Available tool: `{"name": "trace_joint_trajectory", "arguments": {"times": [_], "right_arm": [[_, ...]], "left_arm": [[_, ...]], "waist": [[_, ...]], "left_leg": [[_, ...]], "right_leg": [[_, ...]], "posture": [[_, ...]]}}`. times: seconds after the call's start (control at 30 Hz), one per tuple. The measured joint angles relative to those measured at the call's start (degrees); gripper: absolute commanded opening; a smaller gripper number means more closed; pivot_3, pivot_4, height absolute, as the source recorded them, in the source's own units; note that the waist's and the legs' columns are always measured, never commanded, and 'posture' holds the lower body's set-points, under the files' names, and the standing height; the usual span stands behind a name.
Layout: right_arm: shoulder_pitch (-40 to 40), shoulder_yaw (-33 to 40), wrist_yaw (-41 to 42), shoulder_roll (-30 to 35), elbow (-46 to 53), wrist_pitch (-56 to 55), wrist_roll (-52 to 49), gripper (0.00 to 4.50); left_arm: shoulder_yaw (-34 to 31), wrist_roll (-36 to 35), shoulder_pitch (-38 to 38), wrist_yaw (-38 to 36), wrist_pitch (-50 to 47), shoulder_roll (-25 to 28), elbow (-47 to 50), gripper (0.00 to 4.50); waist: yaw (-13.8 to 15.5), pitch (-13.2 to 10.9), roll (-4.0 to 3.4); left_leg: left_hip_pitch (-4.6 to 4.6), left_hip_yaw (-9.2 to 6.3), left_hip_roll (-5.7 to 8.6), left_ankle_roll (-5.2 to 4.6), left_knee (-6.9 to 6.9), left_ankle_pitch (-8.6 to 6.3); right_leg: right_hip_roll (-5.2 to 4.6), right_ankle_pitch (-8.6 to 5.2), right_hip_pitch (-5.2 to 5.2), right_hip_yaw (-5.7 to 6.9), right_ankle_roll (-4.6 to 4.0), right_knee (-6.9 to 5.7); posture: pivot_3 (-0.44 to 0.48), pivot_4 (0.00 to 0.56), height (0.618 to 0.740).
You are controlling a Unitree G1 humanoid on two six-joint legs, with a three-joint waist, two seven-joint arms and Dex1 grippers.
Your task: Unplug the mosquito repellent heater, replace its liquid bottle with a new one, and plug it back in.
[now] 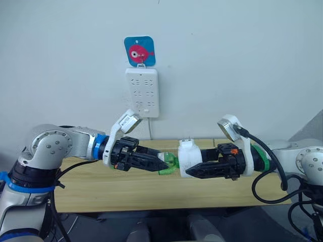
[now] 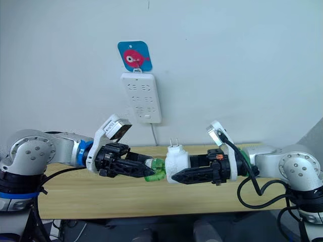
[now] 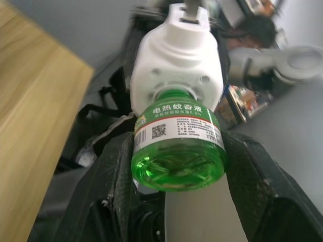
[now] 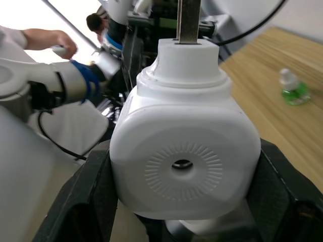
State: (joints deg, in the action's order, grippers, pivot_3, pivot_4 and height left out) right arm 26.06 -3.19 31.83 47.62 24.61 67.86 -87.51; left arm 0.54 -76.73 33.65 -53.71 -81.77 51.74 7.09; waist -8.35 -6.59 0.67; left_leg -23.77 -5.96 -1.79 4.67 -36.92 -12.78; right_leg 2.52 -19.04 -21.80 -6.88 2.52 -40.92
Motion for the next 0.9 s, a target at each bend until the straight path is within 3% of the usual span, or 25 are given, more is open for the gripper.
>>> {"name": "trace_joint_trajectory", "arguments": {"times": [0.17, 0.3, 0.47, 0.63, 0.9], "right_arm": [[0.0, -0.2, 3.4, -0.4, 0.7, 0.4, 1.0, 2.99], [-0.1, -0.2, 4.2, -0.4, 0.7, 0.4, 1.7, 2.99], [-3.3, -0.2, 2.0, 0.6, -1.3, 0.1, 9.4, 2.99], [-7.4, -2.4, -2.7, 4.8, -9.4, -3.3, 29.0, 2.99], [-4.6, -17.1, 0.2, 5.0, -27.5, -18.8, 60.4, 2.99]], "left_arm": [[-2.6, 0.3, 0.7, 1.8, -2.6, 0.0, -3.4, 2.25], [-2.6, 0.8, 0.2, 0.0, -2.6, 0.5, -1.0, 2.25], [-3.3, 4.9, -3.8, -2.2, 2.5, 0.7, 3.3, 2.25], [-3.7, 13.7, -12.7, -4.6, 14.8, 0.0, 10.4, 2.25], [-0.6, 30.6, -20.8, -5.4, 35.7, -4.9, 14.3, 2.25]], "waist": [[0.2, 0.0, 0.01], [0.2, 0.0, 0.02], [0.3, 0.0, 0.01], [0.4, -0.2, 0.08], [0.2, -0.9, 0.10]], "left_leg": [[-0.06, 0.01, 0.02, 0.01, 0.02, 0.00], [-0.08, 0.01, 0.03, 0.01, 0.02, -0.01], [-0.04, 0.07, 0.03, 0.02, 0.01, 0.00], [-0.05, 0.30, 0.09, 0.02, 0.01, 0.00], [-0.02, 0.57, 0.07, 0.02, 0.01, -0.01]], "right_leg": [[-0.04, 0.00, -0.01, 0.00, 0.00, 0.05], [-0.05, 0.00, -0.03, 0.00, 0.00, 0.05], [-0.06, 0.00, -0.03, -0.05, 0.00, 0.03], [-0.15, 0.00, -0.11, -0.22, 0.00, 0.05], [-0.17, 0.02, -0.17, -0.42, 0.03, 0.03]], "posture": [[-0.126, 0.062, 0.711], [-0.127, 0.067, 0.711], [-0.124, 0.078, 0.711], [-0.119, 0.088, 0.711], [-0.105, 0.103, 0.711]]}}
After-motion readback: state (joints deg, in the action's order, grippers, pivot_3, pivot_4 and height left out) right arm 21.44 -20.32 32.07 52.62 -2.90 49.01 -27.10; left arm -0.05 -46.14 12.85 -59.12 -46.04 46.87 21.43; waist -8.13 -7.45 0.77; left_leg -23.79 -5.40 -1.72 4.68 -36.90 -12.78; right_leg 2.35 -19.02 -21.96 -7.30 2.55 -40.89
